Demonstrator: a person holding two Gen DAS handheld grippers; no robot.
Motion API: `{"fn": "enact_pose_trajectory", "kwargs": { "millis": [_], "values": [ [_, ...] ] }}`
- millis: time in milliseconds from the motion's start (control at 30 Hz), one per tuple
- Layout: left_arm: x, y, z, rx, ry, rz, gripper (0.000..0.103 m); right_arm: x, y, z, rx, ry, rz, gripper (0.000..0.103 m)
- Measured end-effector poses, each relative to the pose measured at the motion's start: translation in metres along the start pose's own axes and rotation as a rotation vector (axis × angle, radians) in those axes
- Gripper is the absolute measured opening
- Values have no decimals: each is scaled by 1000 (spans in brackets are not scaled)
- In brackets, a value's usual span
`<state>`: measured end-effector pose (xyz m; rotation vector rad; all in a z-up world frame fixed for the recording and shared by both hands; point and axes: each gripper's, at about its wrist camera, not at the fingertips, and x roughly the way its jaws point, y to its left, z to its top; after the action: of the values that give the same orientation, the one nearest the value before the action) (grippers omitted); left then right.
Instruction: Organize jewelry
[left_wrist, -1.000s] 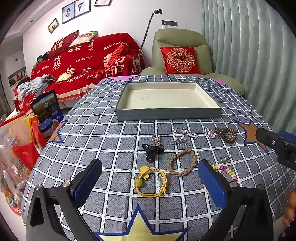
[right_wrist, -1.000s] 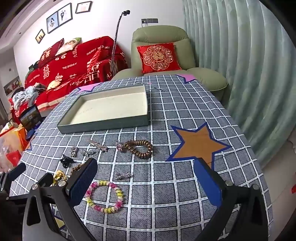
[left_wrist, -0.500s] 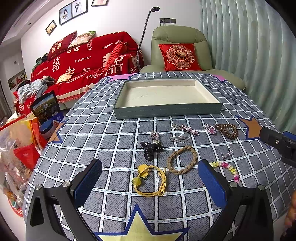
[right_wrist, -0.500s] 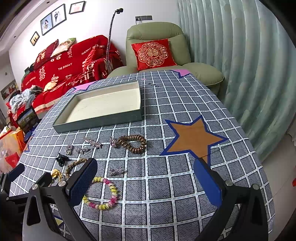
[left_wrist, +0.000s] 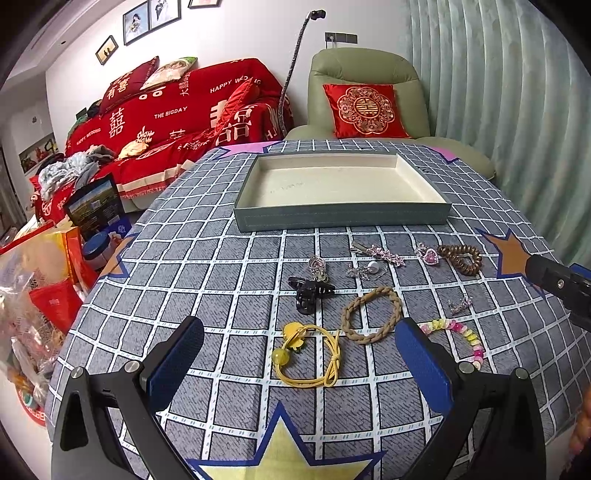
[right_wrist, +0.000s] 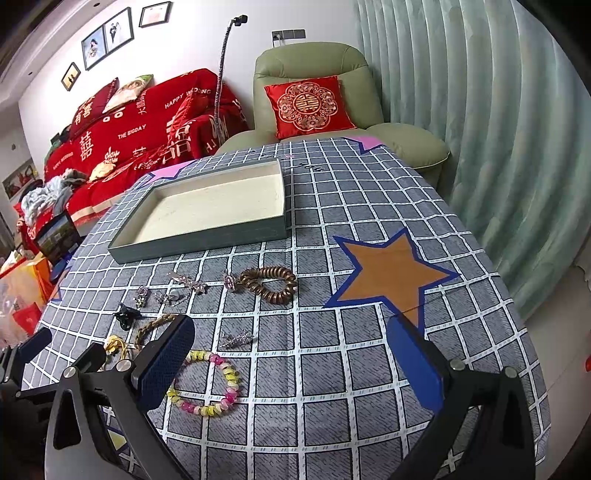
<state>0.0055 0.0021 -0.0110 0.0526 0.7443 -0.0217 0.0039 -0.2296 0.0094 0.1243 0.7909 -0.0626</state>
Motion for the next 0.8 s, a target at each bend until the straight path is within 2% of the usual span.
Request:
{"fn": "enact_pose_trajectory", "kwargs": {
  "millis": [800],
  "values": [
    [-1, -2, -1, 8, 7, 3, 103, 1, 0, 0, 6, 4, 7, 103]
  ]
}}
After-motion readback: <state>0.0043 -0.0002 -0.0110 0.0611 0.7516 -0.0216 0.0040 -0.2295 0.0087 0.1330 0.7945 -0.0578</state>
